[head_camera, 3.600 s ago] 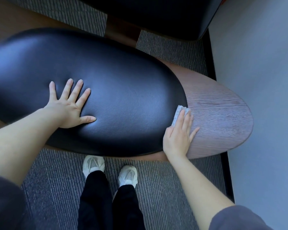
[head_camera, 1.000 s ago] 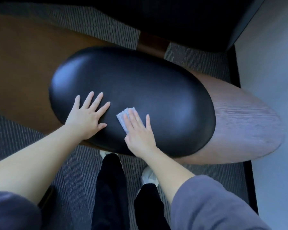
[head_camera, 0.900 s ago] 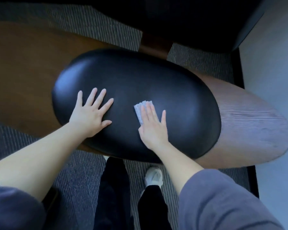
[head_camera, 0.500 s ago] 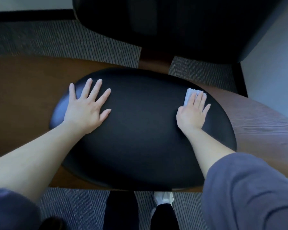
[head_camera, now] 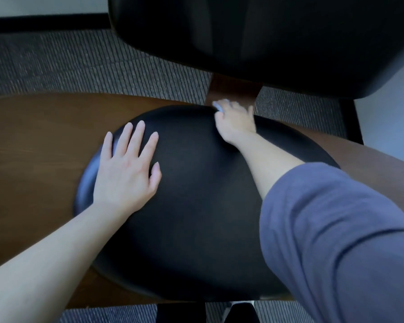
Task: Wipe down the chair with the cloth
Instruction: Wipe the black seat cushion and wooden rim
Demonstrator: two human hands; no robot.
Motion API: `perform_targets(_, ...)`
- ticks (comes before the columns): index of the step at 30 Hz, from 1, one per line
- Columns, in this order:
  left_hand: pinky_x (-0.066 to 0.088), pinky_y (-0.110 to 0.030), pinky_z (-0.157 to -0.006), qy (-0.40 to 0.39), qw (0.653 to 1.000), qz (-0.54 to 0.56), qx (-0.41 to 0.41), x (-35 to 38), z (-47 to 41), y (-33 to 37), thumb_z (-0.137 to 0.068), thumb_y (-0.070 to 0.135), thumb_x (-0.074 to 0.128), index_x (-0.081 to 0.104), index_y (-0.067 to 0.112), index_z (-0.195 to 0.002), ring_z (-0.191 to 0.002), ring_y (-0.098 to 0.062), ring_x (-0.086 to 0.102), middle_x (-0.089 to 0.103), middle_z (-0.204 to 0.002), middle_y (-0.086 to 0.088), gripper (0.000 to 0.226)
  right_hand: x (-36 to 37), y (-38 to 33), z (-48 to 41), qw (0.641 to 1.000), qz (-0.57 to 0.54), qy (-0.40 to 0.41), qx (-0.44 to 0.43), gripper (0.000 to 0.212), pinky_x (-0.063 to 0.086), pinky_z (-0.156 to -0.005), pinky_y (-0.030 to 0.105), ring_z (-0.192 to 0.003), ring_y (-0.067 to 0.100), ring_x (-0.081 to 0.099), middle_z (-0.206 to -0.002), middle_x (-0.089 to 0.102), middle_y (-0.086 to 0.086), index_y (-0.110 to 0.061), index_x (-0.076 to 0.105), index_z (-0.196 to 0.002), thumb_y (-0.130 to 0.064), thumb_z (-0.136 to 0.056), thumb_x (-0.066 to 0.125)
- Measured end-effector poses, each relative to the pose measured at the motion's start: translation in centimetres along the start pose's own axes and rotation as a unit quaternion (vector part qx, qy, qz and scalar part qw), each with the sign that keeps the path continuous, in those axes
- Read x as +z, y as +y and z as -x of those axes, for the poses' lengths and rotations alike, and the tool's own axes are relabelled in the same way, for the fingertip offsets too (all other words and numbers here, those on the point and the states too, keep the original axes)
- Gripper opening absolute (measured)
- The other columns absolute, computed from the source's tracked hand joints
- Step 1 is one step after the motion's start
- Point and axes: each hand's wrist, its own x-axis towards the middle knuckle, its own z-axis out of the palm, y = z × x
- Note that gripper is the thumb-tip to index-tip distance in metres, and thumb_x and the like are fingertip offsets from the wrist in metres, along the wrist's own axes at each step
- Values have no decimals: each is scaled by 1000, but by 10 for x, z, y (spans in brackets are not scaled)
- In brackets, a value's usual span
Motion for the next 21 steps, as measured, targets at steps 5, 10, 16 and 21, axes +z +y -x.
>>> perform_targets(5, 16, -54, -118, -1, 1000, 0, 2, 1, -1, -1, -92, 36, 38, 43, 13, -146, -145, -34, 27, 31, -156, -16, 59, 6, -76, 0, 988, -39, 9, -151, 52, 5, -121, 47, -140, 24, 35, -156, 35, 2, -30, 35, -150, -25, -99, 29)
perform_targets(10, 16, -54, -118, 5, 1000, 4, 3, 1, -1, -1, -92, 34, 38, 44, 13, -145, -144, -33, 28, 33, -156, -16, 58, 3, -45, -2, 990, -38, -4, -133, 54, 7, -121, 48, -143, 20, 31, -157, 32, -1, -29, 29, -152, -24, -98, 29)
perform_targets(16, 17, -55, -117, 11, 1000, -2, 1, 2, -1, -1, -92, 34, 38, 45, 12, -145, -144, -34, 29, 33, -155, -16, 57, -8, 50, -2, 999, 5, -20, 45, 50, 13, -118, 55, -135, 31, 40, -146, 44, 13, -24, 37, -148, -25, -99, 27)
perform_targets(21, 17, -55, -117, 15, 1000, -2, 0, 2, -1, 0, -92, 33, 38, 45, 12, -144, -143, -35, 29, 34, -155, -17, 57, -3, 60, 1, 993, 18, 19, 118, 49, 5, -119, 57, -129, 34, 45, -139, 50, 14, -17, 46, -142, -27, -99, 24)
